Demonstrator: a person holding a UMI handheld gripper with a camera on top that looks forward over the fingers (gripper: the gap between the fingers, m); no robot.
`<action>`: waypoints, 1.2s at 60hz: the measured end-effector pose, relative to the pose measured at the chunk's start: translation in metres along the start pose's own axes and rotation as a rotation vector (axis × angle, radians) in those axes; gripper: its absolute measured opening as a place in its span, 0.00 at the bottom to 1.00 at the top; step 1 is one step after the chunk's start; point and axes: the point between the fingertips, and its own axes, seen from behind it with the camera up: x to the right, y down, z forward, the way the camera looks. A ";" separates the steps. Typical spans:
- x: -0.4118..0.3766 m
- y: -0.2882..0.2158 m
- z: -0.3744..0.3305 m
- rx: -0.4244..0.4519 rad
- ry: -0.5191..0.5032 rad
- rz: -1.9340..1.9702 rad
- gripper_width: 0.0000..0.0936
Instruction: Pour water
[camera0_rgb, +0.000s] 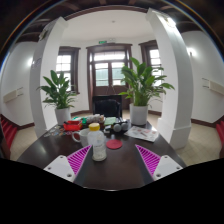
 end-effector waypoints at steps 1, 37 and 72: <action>-0.006 0.015 0.005 0.004 -0.006 -0.003 0.90; -0.076 0.072 0.191 0.024 -0.033 -0.062 0.90; -0.076 0.075 0.205 0.057 -0.010 -0.101 0.43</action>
